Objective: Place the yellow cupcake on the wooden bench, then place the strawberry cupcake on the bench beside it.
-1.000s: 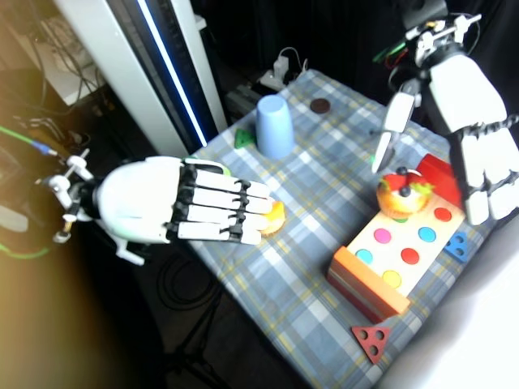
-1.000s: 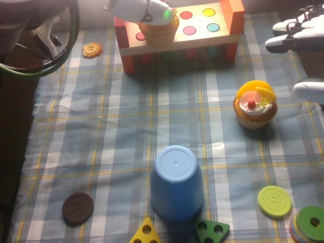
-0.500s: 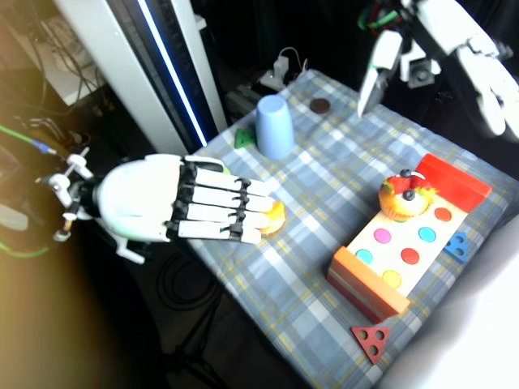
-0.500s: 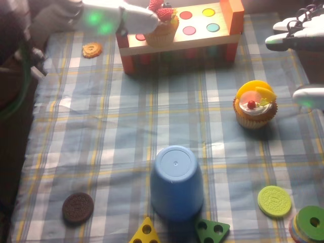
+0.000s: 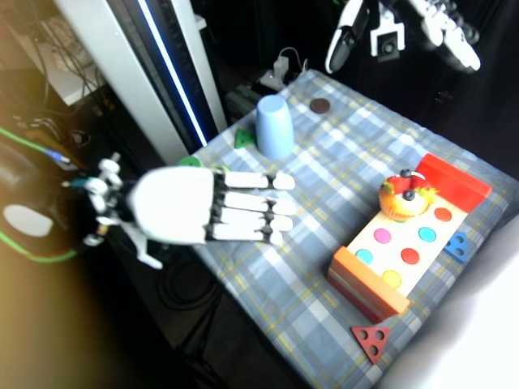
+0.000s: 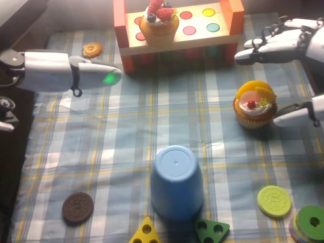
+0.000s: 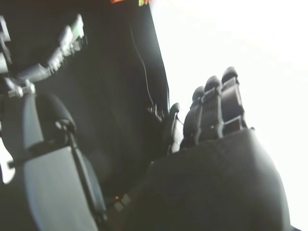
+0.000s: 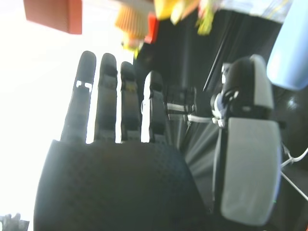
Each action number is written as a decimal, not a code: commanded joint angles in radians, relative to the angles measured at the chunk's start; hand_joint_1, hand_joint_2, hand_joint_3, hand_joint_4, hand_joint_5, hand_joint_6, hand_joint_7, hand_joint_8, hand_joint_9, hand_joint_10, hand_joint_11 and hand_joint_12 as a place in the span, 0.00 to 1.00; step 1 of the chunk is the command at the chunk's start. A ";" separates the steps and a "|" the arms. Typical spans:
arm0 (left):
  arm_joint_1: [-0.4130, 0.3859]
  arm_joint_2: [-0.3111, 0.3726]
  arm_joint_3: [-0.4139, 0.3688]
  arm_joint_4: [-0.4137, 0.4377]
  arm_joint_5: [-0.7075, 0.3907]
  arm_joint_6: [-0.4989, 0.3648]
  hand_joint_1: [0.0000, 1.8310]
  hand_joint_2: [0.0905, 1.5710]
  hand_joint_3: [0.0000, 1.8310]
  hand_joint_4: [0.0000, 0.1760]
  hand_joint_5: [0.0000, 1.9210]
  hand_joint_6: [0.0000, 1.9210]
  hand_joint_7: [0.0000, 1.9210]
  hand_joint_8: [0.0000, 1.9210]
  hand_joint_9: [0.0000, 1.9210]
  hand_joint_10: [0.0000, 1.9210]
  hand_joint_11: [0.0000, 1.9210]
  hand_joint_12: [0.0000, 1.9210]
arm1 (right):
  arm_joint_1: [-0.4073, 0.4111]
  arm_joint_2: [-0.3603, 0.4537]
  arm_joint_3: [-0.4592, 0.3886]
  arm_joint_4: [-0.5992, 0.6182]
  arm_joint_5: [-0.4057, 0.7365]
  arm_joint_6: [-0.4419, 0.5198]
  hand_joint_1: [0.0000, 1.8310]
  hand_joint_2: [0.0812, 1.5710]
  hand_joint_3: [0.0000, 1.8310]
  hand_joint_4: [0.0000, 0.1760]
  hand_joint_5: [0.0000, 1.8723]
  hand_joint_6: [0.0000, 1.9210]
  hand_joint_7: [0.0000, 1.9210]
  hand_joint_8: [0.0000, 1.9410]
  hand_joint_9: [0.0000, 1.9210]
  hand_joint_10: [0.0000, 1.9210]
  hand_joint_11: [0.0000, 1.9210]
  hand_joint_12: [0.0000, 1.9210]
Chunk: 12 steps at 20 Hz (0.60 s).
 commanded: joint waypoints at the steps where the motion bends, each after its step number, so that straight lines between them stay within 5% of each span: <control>1: 0.000 0.007 -0.003 -0.011 -0.162 -0.006 0.46 0.47 0.00 1.00 0.00 0.00 0.00 0.00 0.00 0.00 0.00 0.00 | 0.034 -0.015 0.009 0.005 0.049 0.010 0.46 0.55 0.00 0.50 0.19 0.00 0.18 0.00 0.17 0.00 0.04 0.42; 3: 0.006 0.008 -0.003 -0.022 -0.168 -0.007 0.44 0.47 0.00 1.00 0.00 0.00 0.00 0.00 0.00 0.00 0.00 0.00 | 0.061 -0.037 0.024 -0.037 0.003 0.010 0.50 0.54 0.00 0.44 0.19 0.00 0.18 0.00 0.17 0.00 0.00 0.44; 4: 0.007 0.008 -0.003 -0.028 -0.168 -0.007 0.44 0.47 0.00 0.95 0.00 0.00 0.00 0.00 0.00 0.00 0.00 0.00 | 0.077 -0.051 0.034 -0.059 -0.024 0.010 0.48 0.54 0.00 0.66 0.18 0.00 0.17 0.00 0.20 0.00 0.00 0.48; 5: 0.009 0.008 -0.003 -0.030 -0.172 -0.007 0.45 0.48 0.00 1.00 0.00 0.00 0.00 0.00 0.00 0.00 0.00 0.00 | 0.084 -0.059 0.040 -0.069 -0.038 0.010 0.51 0.54 0.00 0.57 0.20 0.00 0.23 0.00 0.36 0.04 0.10 0.55; 6: 0.011 0.008 -0.003 -0.033 -0.177 -0.007 0.45 0.48 0.00 1.00 0.00 0.00 0.00 0.00 0.00 0.00 0.00 0.00 | 0.091 -0.066 0.047 -0.082 -0.057 0.010 0.51 0.54 0.00 0.57 0.20 0.00 0.23 0.00 0.36 0.04 0.10 0.55; 7: 0.012 0.008 -0.003 -0.034 -0.178 -0.007 0.45 0.49 0.01 1.00 0.00 0.00 0.00 0.00 0.00 0.00 0.00 0.00 | 0.092 -0.067 0.050 -0.089 -0.068 0.011 0.53 0.54 0.00 0.65 0.20 0.00 0.36 0.02 0.47 0.09 0.20 0.62; 8: 0.012 0.008 -0.003 -0.034 -0.177 -0.007 0.46 0.49 0.01 1.00 0.00 0.00 0.00 0.00 0.00 0.00 0.00 0.00 | 0.092 -0.067 0.051 -0.096 -0.077 0.012 0.55 0.53 0.00 0.56 0.22 0.00 0.49 0.02 0.41 0.42 0.29 0.75; 10: 0.015 0.007 -0.003 -0.037 -0.177 -0.007 0.47 0.50 0.01 1.00 0.00 0.00 0.00 0.00 0.00 0.00 0.01 0.00 | 0.092 -0.067 0.052 -0.107 -0.093 0.012 0.59 0.53 0.00 0.28 0.27 0.00 0.48 0.01 0.35 0.65 0.34 0.84; 11: 0.016 0.006 -0.003 -0.038 -0.177 -0.007 0.47 0.50 0.01 1.00 0.00 0.00 0.00 0.00 0.00 0.00 0.01 0.00 | 0.092 -0.068 0.052 -0.110 -0.095 0.012 0.59 0.53 0.00 0.28 0.27 0.00 0.48 0.01 0.35 0.65 0.34 0.84; 12: 0.019 0.006 -0.003 -0.041 -0.176 -0.007 0.47 0.50 0.00 1.00 0.00 0.00 0.00 0.00 0.00 0.00 0.00 0.00 | 0.092 -0.072 0.052 -0.116 -0.101 0.012 0.62 0.54 0.01 0.28 0.33 0.00 0.28 0.45 0.33 0.95 0.34 0.98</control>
